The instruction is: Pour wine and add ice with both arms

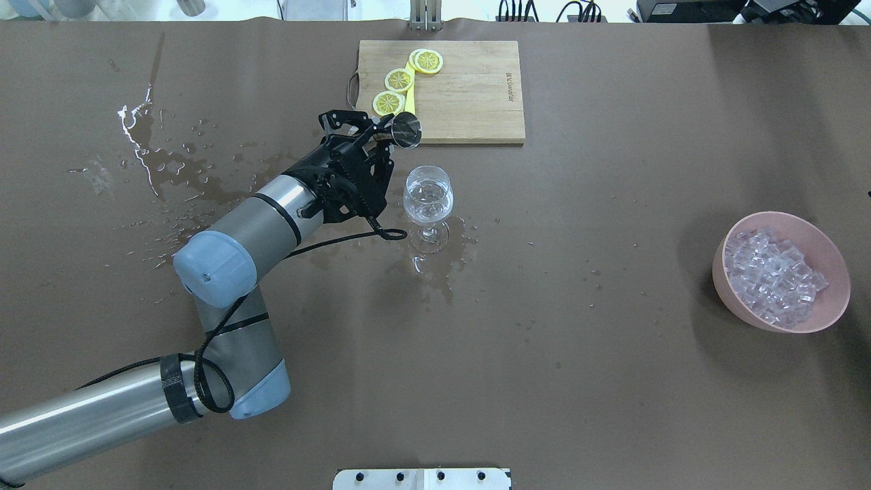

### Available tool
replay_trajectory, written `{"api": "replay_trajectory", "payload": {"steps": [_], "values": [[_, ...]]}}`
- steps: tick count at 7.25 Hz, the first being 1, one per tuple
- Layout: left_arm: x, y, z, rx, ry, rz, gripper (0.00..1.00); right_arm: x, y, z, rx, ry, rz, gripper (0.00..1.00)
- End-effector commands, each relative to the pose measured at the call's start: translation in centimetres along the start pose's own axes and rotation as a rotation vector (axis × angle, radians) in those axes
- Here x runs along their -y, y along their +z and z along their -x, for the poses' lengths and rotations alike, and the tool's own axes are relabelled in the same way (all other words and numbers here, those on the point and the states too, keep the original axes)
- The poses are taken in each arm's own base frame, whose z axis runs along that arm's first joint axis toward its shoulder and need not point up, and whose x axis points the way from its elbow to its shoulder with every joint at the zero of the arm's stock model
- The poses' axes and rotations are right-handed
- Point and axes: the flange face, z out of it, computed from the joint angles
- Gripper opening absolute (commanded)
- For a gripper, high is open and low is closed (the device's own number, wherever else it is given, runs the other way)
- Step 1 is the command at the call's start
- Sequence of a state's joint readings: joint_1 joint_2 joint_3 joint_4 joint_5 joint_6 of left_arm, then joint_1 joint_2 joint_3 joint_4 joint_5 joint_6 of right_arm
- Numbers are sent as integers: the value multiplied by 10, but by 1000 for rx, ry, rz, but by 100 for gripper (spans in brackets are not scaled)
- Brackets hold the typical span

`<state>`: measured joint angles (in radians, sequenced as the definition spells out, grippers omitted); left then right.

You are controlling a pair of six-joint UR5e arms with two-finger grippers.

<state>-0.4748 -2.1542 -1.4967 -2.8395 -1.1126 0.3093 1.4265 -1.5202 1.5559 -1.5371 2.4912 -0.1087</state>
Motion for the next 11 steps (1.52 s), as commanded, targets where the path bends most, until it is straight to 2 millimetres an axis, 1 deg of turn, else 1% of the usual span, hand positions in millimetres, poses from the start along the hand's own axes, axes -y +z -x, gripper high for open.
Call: {"api": "replay_trajectory", "payload": {"steps": [1, 2, 4, 6, 7, 11], "values": [[2, 4, 0, -1, 92, 27, 0, 0, 0, 0, 3, 2, 0, 100], [3, 5, 3, 33, 146, 40, 0, -1, 1, -1, 5, 3, 2, 100], [3, 5, 0, 46, 230, 55, 0, 0, -1, -1, 4, 2, -3, 100], [13, 5, -10, 76, 306, 87, 0, 0, -2, -1, 14, 4, -6, 100], [18, 5, -8, 80, 344, 85, 0, -1, -4, -2, 18, 8, -9, 100], [16, 3, -4, 123, 503, 122, 0, -1, -4, -3, 18, 11, -9, 100]]}}
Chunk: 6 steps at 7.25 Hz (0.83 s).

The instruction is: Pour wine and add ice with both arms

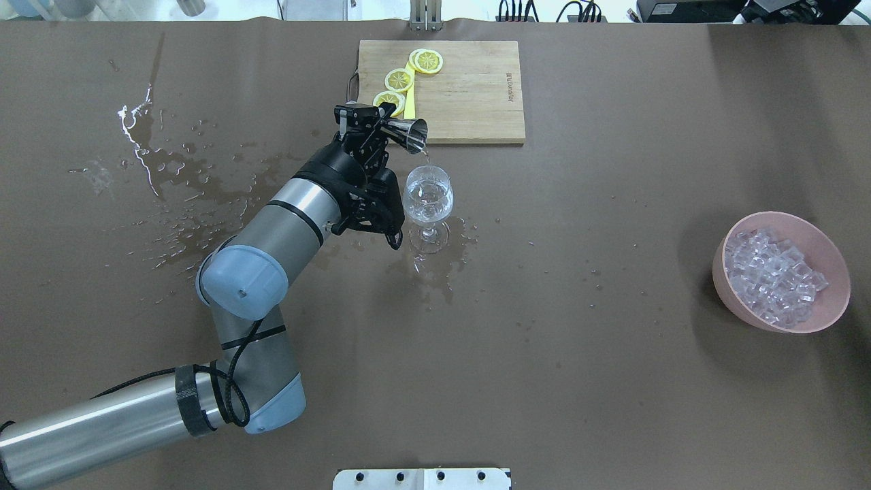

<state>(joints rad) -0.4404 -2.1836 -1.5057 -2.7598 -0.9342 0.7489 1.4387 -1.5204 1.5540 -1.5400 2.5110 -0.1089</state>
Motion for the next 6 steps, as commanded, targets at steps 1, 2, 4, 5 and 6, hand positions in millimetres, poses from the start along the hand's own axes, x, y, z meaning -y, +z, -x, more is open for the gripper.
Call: {"api": "replay_trajectory", "payload": {"steps": [1, 2, 4, 5, 6], "values": [[3, -4, -2, 32, 110, 33, 0, 0, 0, 0, 0, 0, 0, 100], [6, -5, 0, 41, 126, 36, 0, 0, -1, -1, 1, 3, -2, 100], [11, -7, 5, 58, 196, 44, 0, 0, -2, -1, 6, 4, -4, 100], [11, -9, 2, 63, 220, 54, 0, 0, -2, -1, 9, 4, -4, 100], [20, -14, -4, 68, 260, 63, 0, 2, -4, 1, 8, 1, -8, 100]]}}
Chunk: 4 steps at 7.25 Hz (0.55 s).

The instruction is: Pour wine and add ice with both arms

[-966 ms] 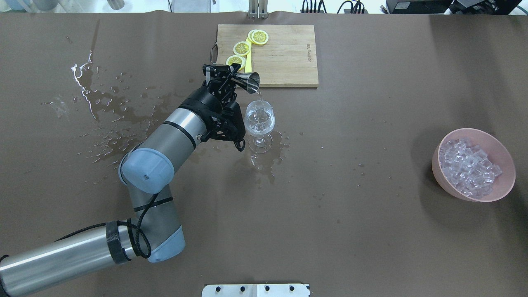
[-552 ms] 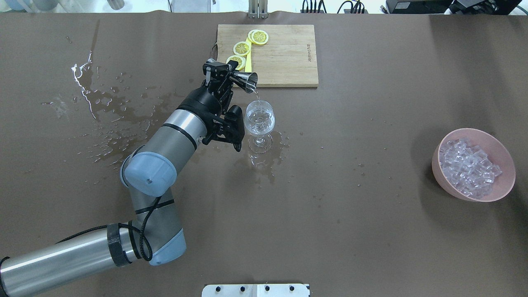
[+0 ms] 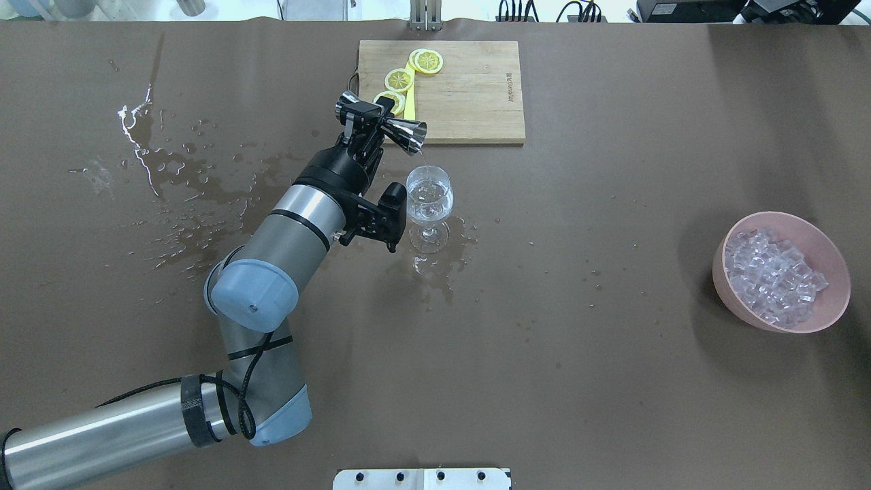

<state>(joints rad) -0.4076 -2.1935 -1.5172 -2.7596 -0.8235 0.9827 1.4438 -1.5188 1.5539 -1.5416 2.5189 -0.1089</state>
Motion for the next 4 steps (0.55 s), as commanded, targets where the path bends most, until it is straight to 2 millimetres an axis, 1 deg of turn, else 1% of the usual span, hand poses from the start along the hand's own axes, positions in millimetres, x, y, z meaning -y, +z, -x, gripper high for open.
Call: {"api": "replay_trajectory", "payload": {"steps": [1, 2, 3, 4], "values": [[14, -6, -1, 15, 68, 15, 0, 2, -2, 1, -1, -3, -4, 100], [17, -8, -2, 14, 83, 10, 0, 3, -2, 2, -1, -4, -5, 100], [28, -16, 9, 36, 12, -22, 0, 4, -3, 3, 1, -7, -7, 100], [18, -26, 6, 53, -112, -42, 0, 4, -3, 3, 0, -9, -9, 100]]}}
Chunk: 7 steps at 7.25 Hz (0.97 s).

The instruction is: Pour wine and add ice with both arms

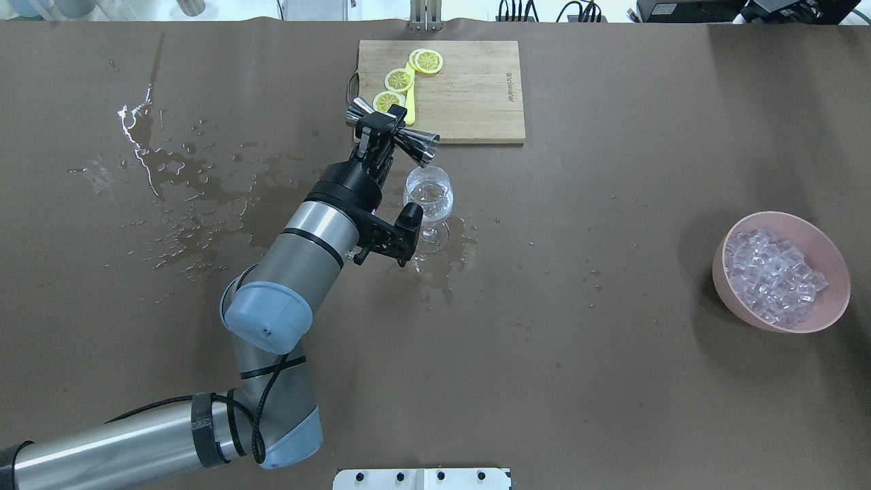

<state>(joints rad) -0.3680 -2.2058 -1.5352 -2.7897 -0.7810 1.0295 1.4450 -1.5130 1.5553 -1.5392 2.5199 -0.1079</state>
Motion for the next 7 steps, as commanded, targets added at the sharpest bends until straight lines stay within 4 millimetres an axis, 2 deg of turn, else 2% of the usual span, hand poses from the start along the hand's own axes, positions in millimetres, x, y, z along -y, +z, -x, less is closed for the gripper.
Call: {"api": "replay_trajectory", "payload": {"steps": [1, 2, 3, 6, 7], "values": [[-12, -6, 6, 32, -259, -17, 0, 0, -3, 2, 1, -8, -9, 100], [-32, -7, -6, 21, -465, 5, 0, 2, -5, 4, -3, -13, -12, 100], [-71, -14, -33, 1, -698, 54, 0, 5, -7, 6, -5, -18, -15, 100], [-152, -27, -77, 10, -1179, 174, 0, 10, -12, 11, -13, -35, -25, 100], [-212, -34, -79, -2, -1274, 206, 0, 16, -15, 14, -34, -45, -31, 100]]}}
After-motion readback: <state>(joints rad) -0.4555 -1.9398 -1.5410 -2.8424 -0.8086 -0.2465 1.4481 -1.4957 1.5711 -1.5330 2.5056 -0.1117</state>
